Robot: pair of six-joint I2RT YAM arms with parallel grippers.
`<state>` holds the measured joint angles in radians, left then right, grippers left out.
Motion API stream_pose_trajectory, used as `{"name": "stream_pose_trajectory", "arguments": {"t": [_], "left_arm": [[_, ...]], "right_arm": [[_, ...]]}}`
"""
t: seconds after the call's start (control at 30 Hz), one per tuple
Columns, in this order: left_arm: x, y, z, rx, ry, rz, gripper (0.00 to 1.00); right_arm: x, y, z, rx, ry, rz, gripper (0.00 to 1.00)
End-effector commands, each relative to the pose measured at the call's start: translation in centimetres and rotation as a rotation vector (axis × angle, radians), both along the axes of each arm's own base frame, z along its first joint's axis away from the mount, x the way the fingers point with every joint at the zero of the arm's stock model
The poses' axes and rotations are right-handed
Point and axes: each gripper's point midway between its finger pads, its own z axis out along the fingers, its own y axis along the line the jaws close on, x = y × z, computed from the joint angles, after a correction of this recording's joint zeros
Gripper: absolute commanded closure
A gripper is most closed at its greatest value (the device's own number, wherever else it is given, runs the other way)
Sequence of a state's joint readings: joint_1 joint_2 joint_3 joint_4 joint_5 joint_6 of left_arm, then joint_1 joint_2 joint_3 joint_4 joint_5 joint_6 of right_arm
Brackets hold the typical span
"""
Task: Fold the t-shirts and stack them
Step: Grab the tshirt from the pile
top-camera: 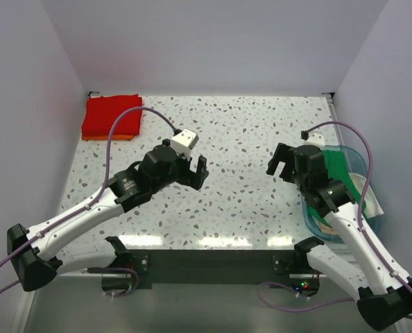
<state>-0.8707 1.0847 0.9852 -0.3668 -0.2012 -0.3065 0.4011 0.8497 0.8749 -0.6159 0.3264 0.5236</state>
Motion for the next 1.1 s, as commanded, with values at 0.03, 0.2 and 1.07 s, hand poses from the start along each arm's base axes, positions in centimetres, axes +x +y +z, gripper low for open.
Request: {"name": "stream_pose_trajectory", "arguments": {"t": [0.03,0.2,1.07], "left_arm": [[0.1,-0.6,1.5,-0.06,-0.026,-0.02,0.0],[-0.2,-0.6,1.9,-0.072,-0.033,-0.03,0.0],[-1.1,-0.7,1.7,-0.069,-0.023,-0.078,0.0]], "right_arm": [[-0.3,-1.2,0.5,-0.049,-0.028,-0.025,0.01],[0.4,-1.8,0.7,-0.104,-0.009,-0.054,0.01],[9.4,-18.5,-6.8,0.003,0.206,-0.552,0.13]]}}
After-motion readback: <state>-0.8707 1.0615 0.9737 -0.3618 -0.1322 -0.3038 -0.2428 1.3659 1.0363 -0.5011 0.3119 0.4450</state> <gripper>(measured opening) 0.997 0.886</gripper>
